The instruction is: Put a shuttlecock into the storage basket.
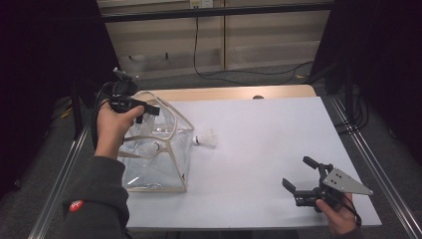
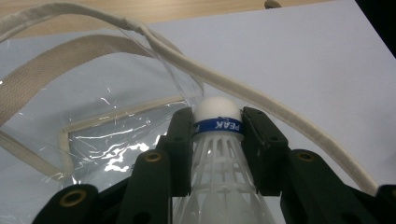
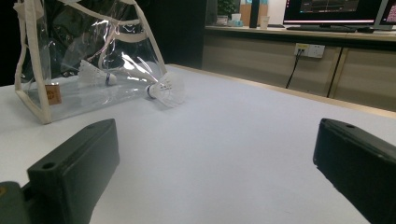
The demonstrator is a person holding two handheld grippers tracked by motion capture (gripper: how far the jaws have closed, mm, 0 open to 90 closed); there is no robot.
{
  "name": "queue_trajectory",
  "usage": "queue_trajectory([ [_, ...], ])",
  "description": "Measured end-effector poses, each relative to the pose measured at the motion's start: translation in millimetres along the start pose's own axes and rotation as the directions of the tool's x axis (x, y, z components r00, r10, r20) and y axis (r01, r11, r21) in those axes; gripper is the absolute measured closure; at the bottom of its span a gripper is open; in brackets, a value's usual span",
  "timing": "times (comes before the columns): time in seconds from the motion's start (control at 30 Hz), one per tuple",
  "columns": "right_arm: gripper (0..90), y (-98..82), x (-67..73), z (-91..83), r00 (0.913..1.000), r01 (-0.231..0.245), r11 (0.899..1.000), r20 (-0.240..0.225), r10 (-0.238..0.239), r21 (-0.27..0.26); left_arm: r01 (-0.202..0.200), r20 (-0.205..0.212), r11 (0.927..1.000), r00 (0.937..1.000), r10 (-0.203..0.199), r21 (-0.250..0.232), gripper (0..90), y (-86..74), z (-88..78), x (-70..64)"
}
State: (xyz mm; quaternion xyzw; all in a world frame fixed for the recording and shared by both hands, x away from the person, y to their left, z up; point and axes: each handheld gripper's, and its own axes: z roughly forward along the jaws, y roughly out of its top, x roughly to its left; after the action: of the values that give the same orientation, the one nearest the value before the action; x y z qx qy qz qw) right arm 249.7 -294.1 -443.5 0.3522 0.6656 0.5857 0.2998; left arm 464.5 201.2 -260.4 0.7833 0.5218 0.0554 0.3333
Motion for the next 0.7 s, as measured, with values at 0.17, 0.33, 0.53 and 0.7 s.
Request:
queue_trajectory([
  [0.17, 0.3, -1.9, -1.9, -0.9, 1.0000, -0.003, 1.000, 0.005, 0.003, 0.007, 0.006, -0.005, 1.0000, 1.0000, -0.006, -0.003, 65.2, -0.9, 0.0, 2.6],
  [0.33, 0.3, -1.7, -3.4, -1.3, 1.0000, -0.006, 1.000, 0.008, 0.006, 0.001, 0.019, -0.007, 0.9998, 0.9998, -0.019, 0.001, 65.2, -3.3, 2.1, 4.8],
  [0.53, 0.3, -2.6, -3.3, 1.0, 1.0000, -0.003, 1.000, -0.001, 0.003, 0.007, 0.025, -0.009, 0.9996, 0.9997, -0.025, 0.016, 65.1, -6.6, 7.2, 10.0],
  [0.7, 0.3, -2.6, -4.1, 0.3, 1.0000, -0.009, 1.000, 0.002, 0.009, 0.004, 0.032, -0.010, 0.9994, 0.9994, -0.032, 0.014, 65.1, -7.8, 8.9, 11.5],
])
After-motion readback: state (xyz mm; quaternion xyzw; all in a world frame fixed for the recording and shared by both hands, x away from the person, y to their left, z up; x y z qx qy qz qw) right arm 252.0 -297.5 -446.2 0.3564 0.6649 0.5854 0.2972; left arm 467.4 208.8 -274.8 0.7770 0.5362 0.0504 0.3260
